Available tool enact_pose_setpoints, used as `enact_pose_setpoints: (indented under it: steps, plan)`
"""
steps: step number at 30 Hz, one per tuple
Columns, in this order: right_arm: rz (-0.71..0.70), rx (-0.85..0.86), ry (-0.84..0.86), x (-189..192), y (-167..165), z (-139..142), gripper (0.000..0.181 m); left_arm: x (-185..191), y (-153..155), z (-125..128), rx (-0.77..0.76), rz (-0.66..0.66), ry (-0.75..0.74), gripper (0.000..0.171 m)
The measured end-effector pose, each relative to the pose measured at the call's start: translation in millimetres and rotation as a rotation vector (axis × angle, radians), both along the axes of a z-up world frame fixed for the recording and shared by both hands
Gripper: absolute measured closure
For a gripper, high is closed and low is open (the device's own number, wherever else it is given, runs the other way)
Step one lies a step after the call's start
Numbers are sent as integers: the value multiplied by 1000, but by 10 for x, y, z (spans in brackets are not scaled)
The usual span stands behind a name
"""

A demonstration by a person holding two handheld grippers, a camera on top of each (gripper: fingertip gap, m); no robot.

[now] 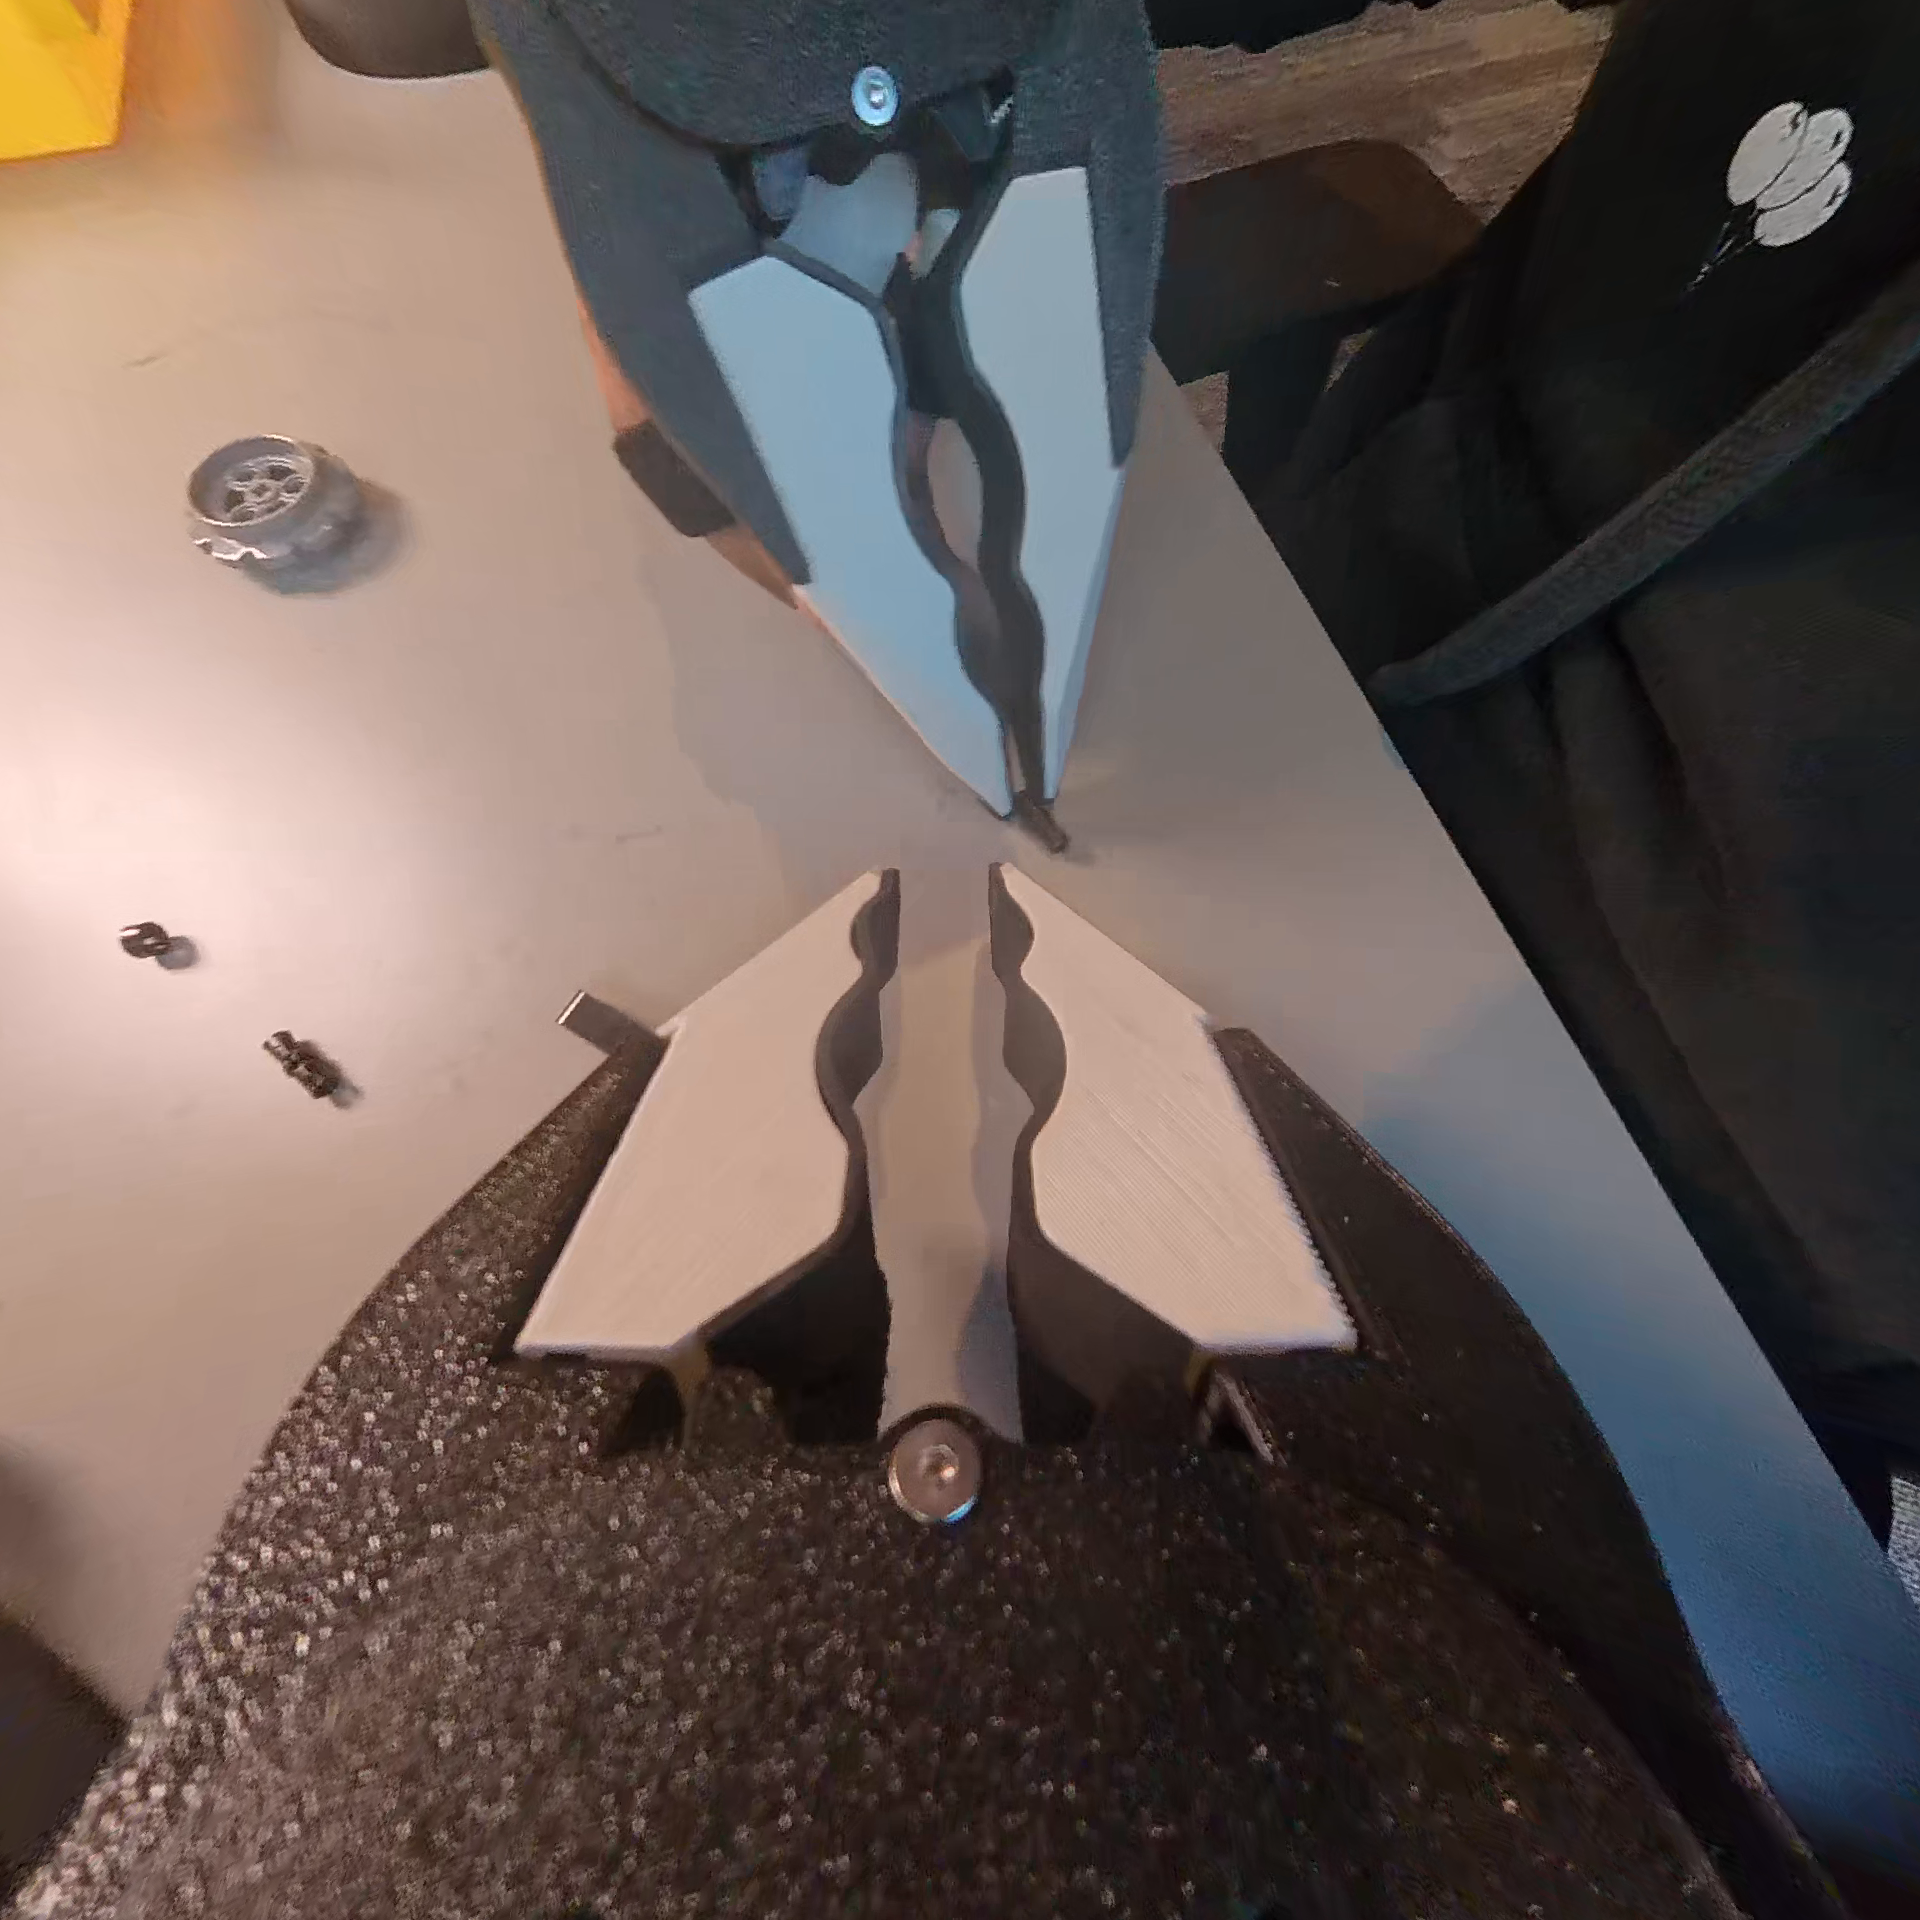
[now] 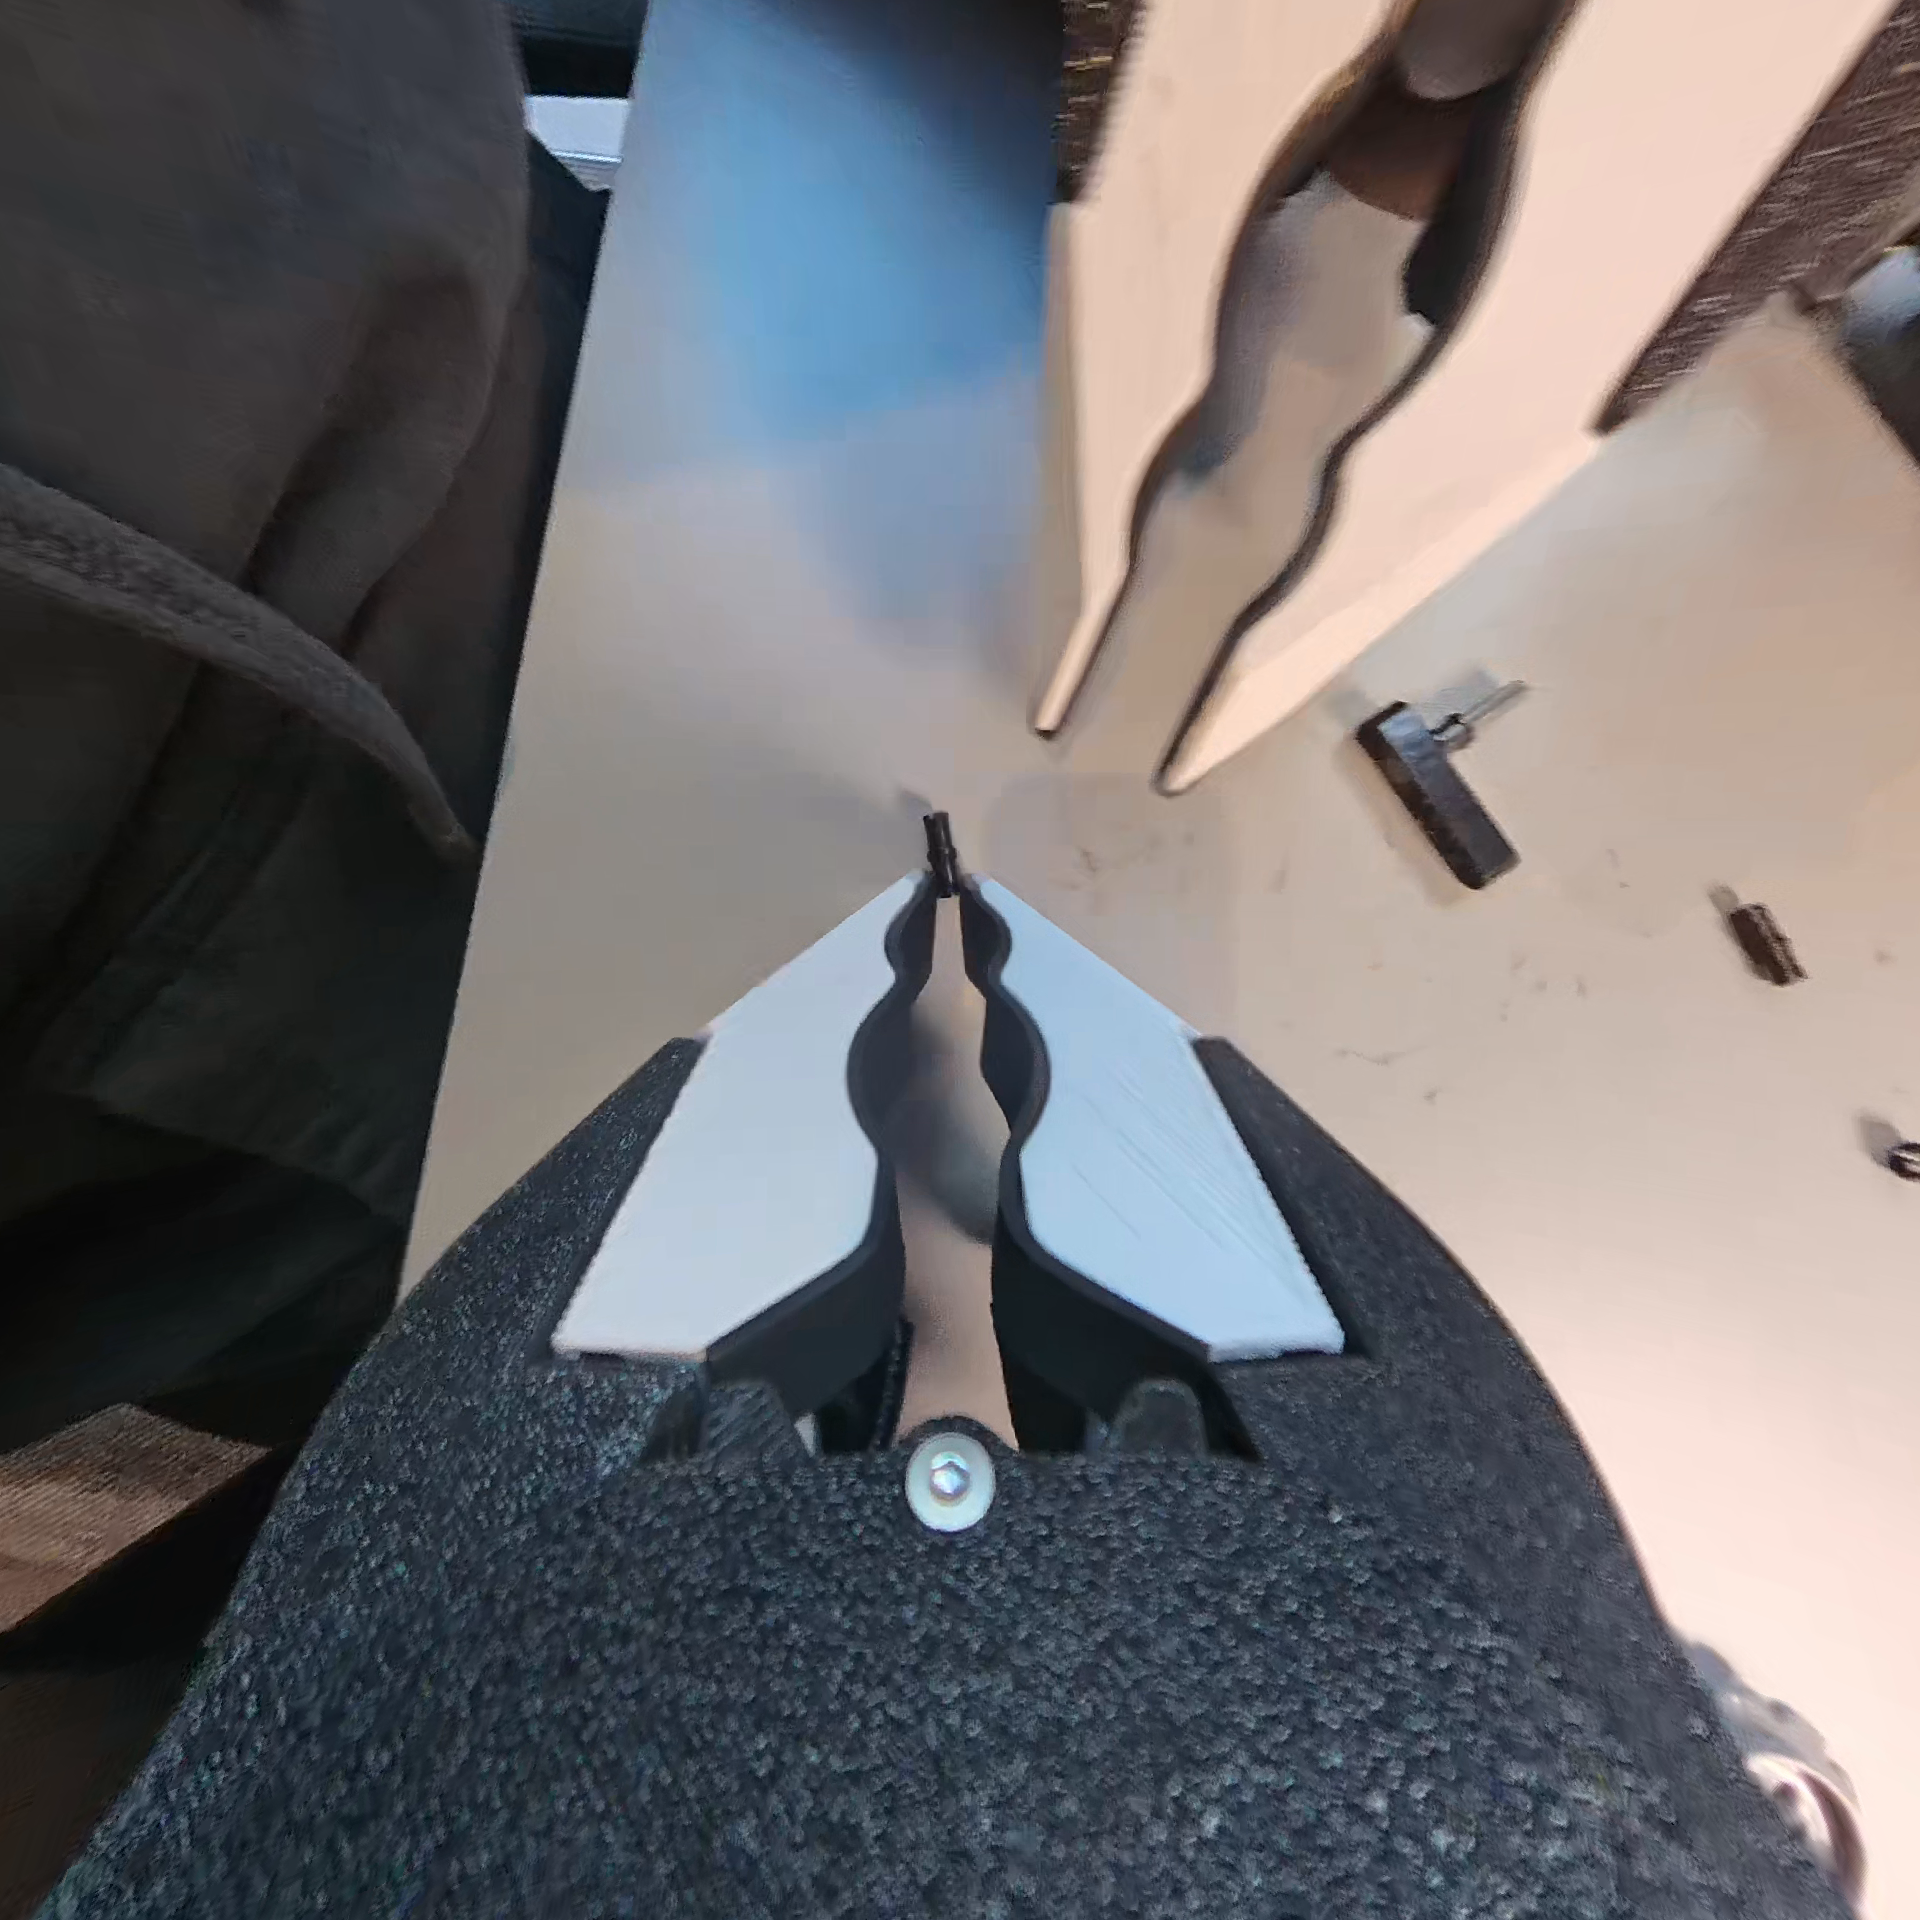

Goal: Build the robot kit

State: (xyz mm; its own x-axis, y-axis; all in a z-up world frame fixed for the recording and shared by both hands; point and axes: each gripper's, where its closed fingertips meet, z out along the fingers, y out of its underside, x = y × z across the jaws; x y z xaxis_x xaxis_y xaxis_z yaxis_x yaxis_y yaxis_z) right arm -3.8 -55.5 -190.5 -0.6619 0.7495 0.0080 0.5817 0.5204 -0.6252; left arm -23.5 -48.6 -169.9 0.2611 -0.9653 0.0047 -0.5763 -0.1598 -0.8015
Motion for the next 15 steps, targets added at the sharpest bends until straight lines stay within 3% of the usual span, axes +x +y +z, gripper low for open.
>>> enact_pose_setpoints:
  steps: [4,8,15]
  plan:
    - [-67,6,76,-155,146,210,177,38,39,-3,-16,16,-5,157]
    - [-91,78,98,-205,265,266,177,25,97,30,-35,45,-45,169]
    - [-185,78,237,-270,308,379,177,1,189,102,0,93,-76,168]
